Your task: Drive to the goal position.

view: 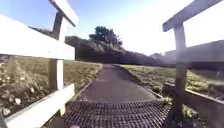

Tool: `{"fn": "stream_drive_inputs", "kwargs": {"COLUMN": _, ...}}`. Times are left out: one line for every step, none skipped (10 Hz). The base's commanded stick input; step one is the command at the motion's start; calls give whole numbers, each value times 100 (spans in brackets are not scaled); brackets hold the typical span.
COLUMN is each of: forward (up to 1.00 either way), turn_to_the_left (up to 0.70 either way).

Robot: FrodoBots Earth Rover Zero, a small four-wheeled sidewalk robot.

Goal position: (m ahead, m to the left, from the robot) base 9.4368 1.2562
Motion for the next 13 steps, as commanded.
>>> {"fn": "stream_drive_inputs", "kwargs": {"forward": 70, "turn_to_the_left": 0}}
{"fn": "stream_drive_inputs", "kwargs": {"forward": 70, "turn_to_the_left": 0}}
{"fn": "stream_drive_inputs", "kwargs": {"forward": 70, "turn_to_the_left": 0}}
{"fn": "stream_drive_inputs", "kwargs": {"forward": 70, "turn_to_the_left": 0}}
{"fn": "stream_drive_inputs", "kwargs": {"forward": 70, "turn_to_the_left": 0}}
{"fn": "stream_drive_inputs", "kwargs": {"forward": 70, "turn_to_the_left": 0}}
{"fn": "stream_drive_inputs", "kwargs": {"forward": 70, "turn_to_the_left": 0}}
{"fn": "stream_drive_inputs", "kwargs": {"forward": 70, "turn_to_the_left": 0}}
{"fn": "stream_drive_inputs", "kwargs": {"forward": 70, "turn_to_the_left": 0}}
{"fn": "stream_drive_inputs", "kwargs": {"forward": 70, "turn_to_the_left": 0}}
{"fn": "stream_drive_inputs", "kwargs": {"forward": 70, "turn_to_the_left": 0}}
{"fn": "stream_drive_inputs", "kwargs": {"forward": 70, "turn_to_the_left": 0}}
{"fn": "stream_drive_inputs", "kwargs": {"forward": 70, "turn_to_the_left": 0}}
